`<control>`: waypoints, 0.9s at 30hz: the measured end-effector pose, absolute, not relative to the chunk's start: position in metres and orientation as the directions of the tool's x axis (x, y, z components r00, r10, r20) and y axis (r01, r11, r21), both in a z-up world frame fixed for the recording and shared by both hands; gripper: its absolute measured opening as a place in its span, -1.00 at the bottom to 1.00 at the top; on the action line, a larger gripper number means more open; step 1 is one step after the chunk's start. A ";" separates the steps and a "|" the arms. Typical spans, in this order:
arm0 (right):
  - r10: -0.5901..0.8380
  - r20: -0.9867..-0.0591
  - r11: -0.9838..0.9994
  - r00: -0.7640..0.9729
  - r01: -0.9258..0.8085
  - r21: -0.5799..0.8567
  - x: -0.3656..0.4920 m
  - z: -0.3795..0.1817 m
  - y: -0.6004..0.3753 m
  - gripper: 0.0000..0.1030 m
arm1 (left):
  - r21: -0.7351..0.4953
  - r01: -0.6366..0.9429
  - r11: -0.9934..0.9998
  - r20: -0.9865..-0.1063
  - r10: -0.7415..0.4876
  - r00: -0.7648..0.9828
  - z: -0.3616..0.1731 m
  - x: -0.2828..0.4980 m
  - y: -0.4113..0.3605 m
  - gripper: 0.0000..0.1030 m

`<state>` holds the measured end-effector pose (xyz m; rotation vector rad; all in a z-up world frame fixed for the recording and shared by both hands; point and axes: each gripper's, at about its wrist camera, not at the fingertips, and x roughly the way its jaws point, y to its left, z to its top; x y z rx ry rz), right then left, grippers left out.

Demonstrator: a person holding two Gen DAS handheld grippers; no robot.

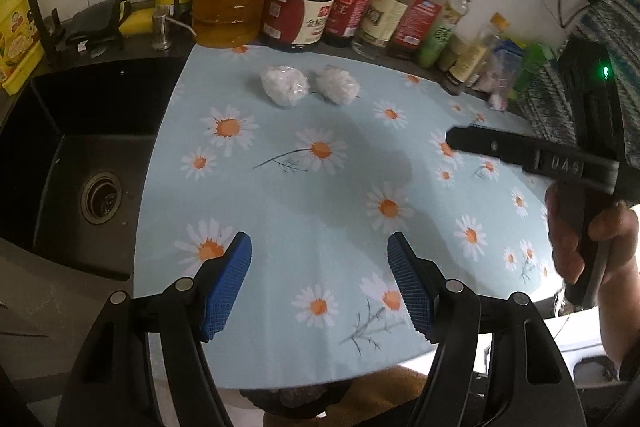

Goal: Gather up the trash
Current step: 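Reach the right tool to a white plastic-wrapped bundle and grasp it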

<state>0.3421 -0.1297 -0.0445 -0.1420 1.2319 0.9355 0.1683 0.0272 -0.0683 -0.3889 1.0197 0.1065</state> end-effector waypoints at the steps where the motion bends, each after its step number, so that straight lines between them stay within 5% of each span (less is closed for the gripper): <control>1: 0.533 -0.846 0.629 0.023 -0.679 0.378 0.347 -0.045 -0.126 0.39 | -0.268 -0.271 0.924 -0.848 -0.093 0.521 -0.070 0.171 0.028 0.33; 27: 0.485 -0.864 0.524 -0.131 -0.748 0.408 0.453 -0.125 -0.033 0.39 | -0.257 -0.420 0.870 -0.902 -0.060 0.428 -0.109 0.238 0.048 0.33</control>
